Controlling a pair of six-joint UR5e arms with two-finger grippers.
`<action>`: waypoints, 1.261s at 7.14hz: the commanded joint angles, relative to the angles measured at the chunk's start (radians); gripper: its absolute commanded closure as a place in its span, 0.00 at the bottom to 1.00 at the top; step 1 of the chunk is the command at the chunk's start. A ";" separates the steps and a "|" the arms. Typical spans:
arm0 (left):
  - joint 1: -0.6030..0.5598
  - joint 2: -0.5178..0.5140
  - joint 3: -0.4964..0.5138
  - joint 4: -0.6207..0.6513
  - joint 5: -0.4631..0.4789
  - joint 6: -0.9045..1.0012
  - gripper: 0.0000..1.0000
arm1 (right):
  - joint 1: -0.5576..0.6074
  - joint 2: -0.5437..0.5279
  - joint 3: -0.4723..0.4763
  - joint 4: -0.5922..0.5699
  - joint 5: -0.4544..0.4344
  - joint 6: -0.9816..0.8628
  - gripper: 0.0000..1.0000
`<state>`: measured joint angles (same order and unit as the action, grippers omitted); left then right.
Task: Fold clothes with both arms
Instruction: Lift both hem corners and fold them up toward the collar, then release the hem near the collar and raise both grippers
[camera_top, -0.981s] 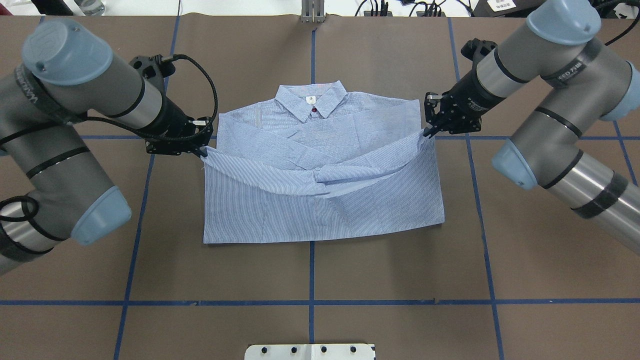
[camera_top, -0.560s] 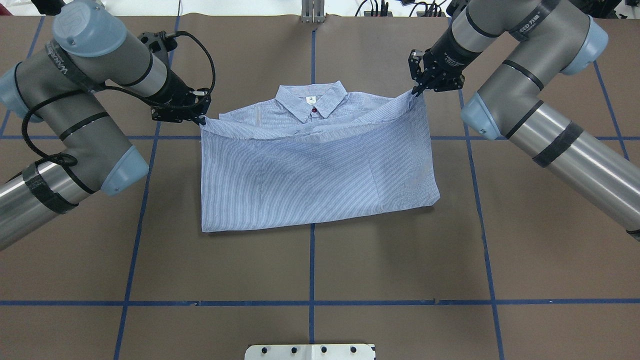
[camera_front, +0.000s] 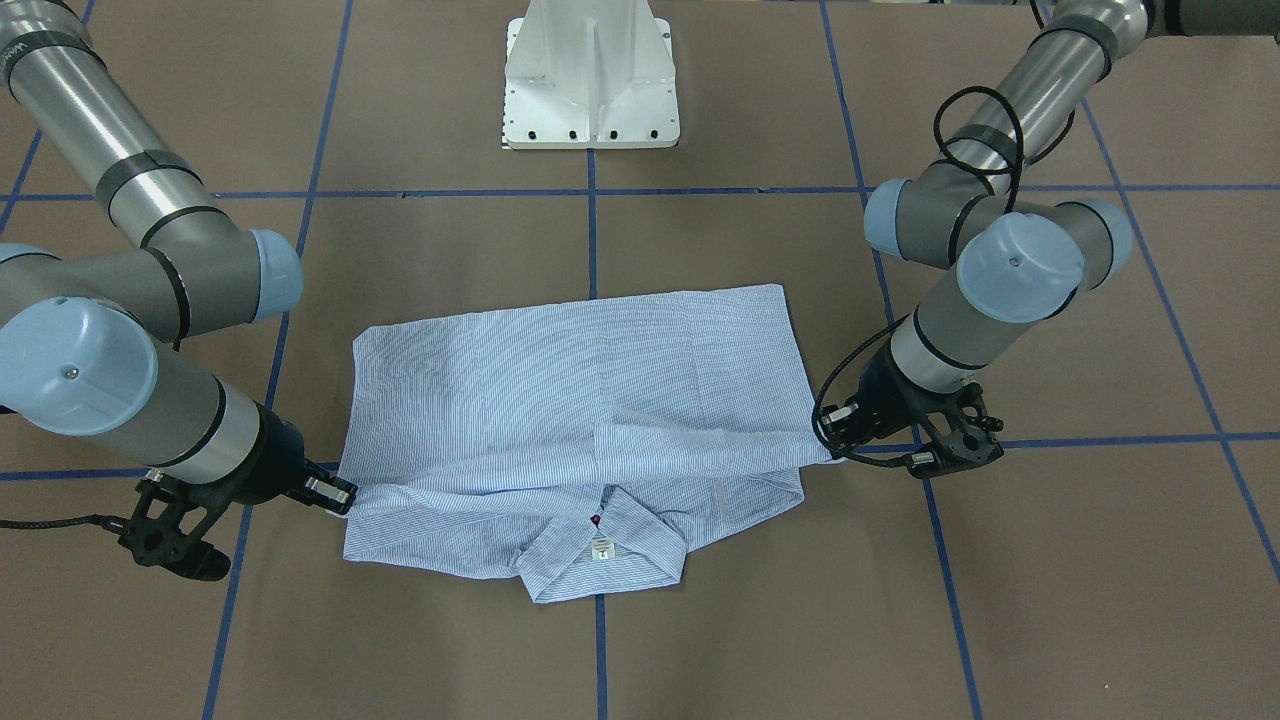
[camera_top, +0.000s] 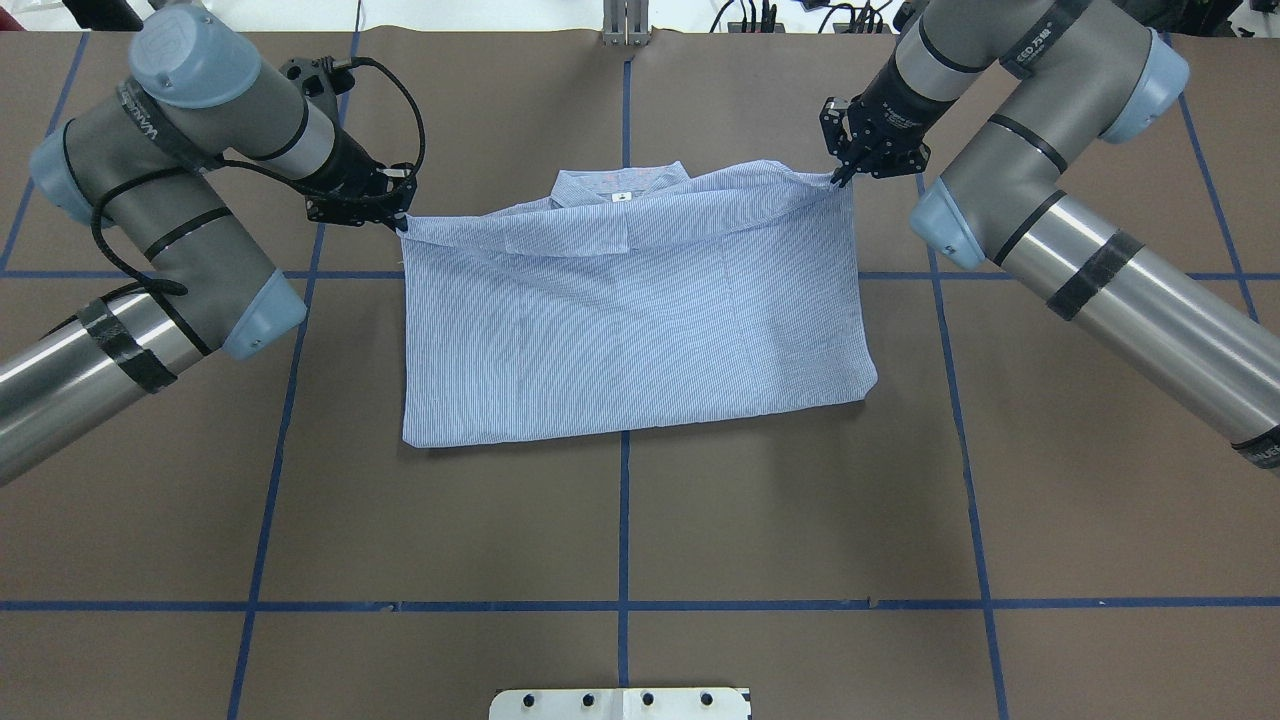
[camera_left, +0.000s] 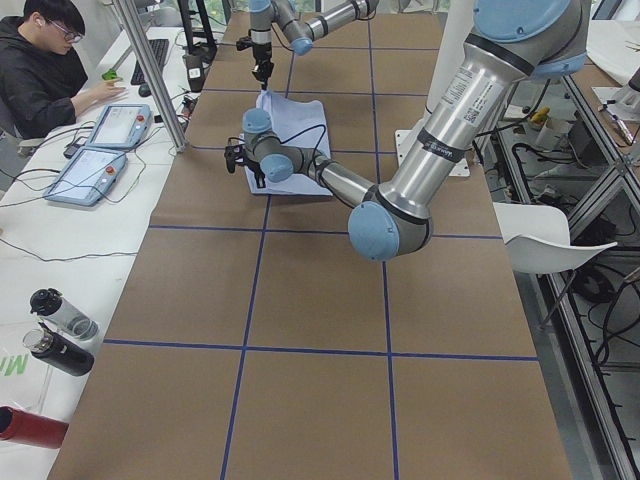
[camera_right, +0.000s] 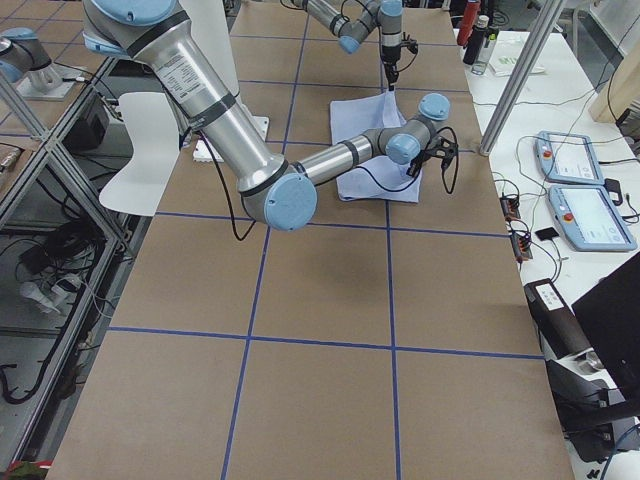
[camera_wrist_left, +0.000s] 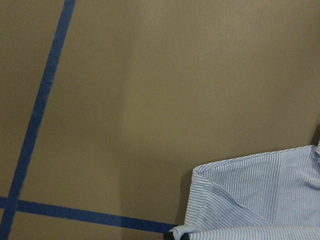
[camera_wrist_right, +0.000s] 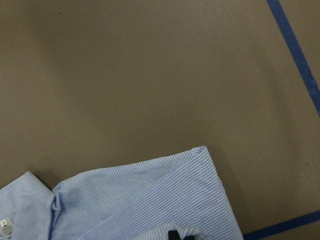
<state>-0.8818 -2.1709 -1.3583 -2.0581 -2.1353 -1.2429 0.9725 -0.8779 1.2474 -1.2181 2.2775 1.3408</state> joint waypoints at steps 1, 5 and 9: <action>0.000 -0.038 0.037 -0.005 0.000 -0.001 1.00 | 0.000 -0.019 -0.006 0.000 -0.001 -0.012 1.00; 0.000 -0.044 0.097 -0.083 0.000 -0.001 0.83 | -0.006 -0.030 -0.008 0.000 -0.003 -0.045 0.94; 0.000 -0.046 0.091 -0.085 -0.002 -0.006 0.61 | -0.015 -0.007 -0.006 0.000 -0.004 -0.045 0.20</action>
<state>-0.8817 -2.2165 -1.2653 -2.1426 -2.1363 -1.2488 0.9615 -0.8891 1.2406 -1.2180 2.2745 1.2973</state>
